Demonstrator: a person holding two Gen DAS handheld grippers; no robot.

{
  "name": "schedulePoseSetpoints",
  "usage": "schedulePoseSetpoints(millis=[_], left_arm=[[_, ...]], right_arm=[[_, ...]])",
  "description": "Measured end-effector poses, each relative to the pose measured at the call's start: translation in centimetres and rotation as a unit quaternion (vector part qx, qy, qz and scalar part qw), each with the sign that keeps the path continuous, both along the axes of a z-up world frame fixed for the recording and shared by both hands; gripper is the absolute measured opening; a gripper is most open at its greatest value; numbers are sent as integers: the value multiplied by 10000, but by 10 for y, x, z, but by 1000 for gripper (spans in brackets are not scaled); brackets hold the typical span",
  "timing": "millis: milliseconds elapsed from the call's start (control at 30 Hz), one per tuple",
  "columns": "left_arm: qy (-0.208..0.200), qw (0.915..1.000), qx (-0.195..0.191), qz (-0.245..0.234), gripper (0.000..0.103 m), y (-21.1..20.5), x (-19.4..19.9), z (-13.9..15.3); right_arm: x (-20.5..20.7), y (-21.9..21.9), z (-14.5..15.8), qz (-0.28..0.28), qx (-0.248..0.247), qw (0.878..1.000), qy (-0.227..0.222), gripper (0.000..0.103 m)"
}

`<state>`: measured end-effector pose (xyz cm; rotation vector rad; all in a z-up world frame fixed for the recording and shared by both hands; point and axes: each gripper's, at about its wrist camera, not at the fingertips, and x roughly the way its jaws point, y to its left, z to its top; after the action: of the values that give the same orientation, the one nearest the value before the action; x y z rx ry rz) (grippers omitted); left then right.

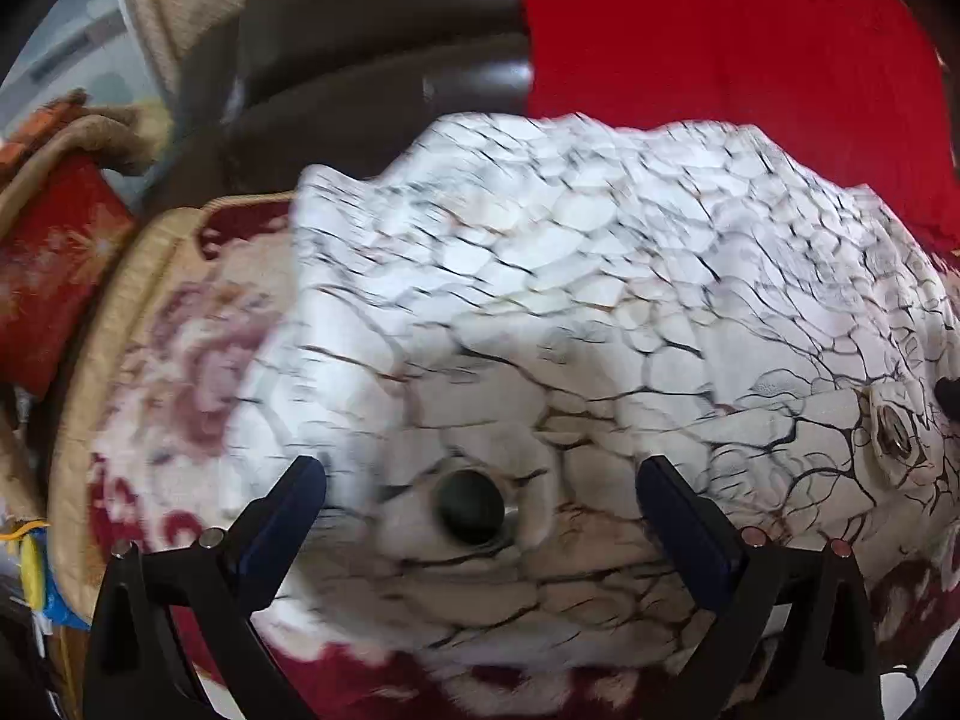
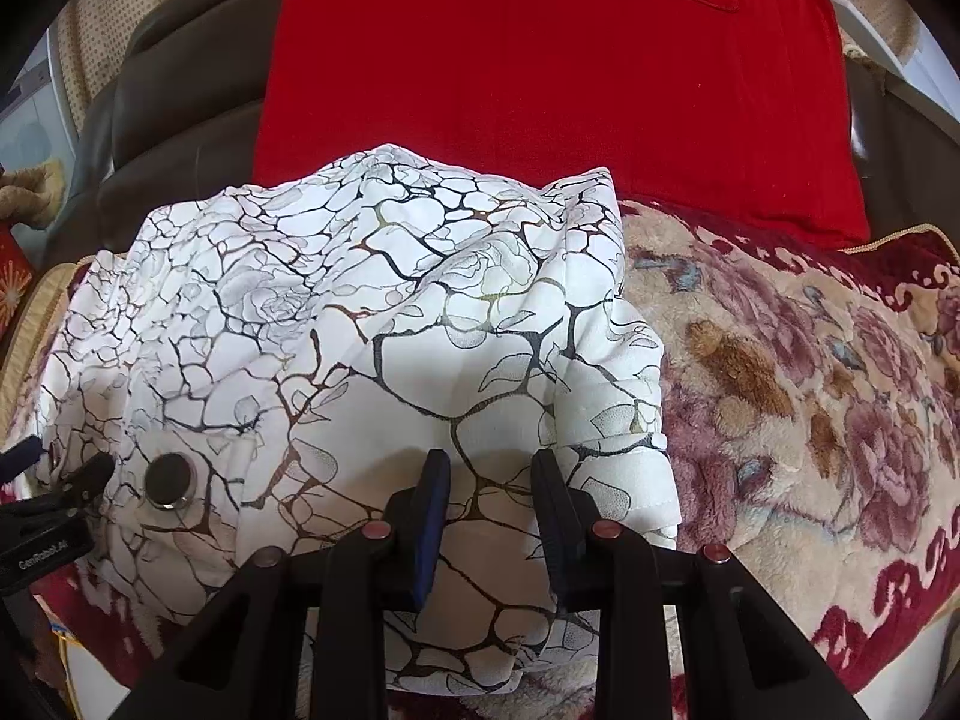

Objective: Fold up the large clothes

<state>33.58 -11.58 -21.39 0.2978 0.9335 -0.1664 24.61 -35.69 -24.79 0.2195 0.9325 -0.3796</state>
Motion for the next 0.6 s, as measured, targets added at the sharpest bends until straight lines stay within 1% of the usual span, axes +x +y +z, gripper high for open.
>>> schedulePoseSetpoints(millis=[67, 100, 133, 200, 267, 367, 400, 433, 467, 500, 533, 600], left_arm=[[-345, 9993, 53, 155, 103, 17, -4, 16], [-415, 9988, 70, 267, 103, 29, -3, 22], [-419, 9982, 154, 393, 103, 40, 0, 25], [-459, 9951, 507, 715, 103, 63, 8, 26], [-424, 9930, 612, 916, 103, 84, 15, 22], [10, 9938, 426, 1027, 103, 106, 27, 2], [233, 9941, 369, 993, 103, 108, 33, -10], [473, 9938, 280, 964, 103, 109, 38, -22], [526, 9938, 192, 959, 103, 111, 39, -25], [524, 9939, 86, 969, 103, 113, 40, -26], [508, 9940, -8, 964, 103, 115, 40, -23], [421, 9941, -205, 981, 103, 124, 41, -14]], right_arm=[[-2, -3, 12, -15, 128, 9997, -197, 32], [-1, -2, 19, 27, 140, 9995, -286, 32], [3, 0, 25, 78, 108, 9994, -329, 32], [14, 5, 31, 160, 158, 9991, -357, 32], [27, 8, 34, 178, 225, 9989, -370, 32], [43, 6, 29, -27, 161, 9992, -368, 32], [50, 3, 20, -123, 169, 9995, -226, 32], [59, -2, 4, -149, 256, 9995, 78, 32], [64, -4, -9, -124, 413, 9985, 342, 33], [66, -7, -16, -142, 539, 9976, 402, 32], [65, -8, -16, -178, 564, 9976, 352, 32], [66, -6, -4, -168, 509, 9980, 342, 32]])
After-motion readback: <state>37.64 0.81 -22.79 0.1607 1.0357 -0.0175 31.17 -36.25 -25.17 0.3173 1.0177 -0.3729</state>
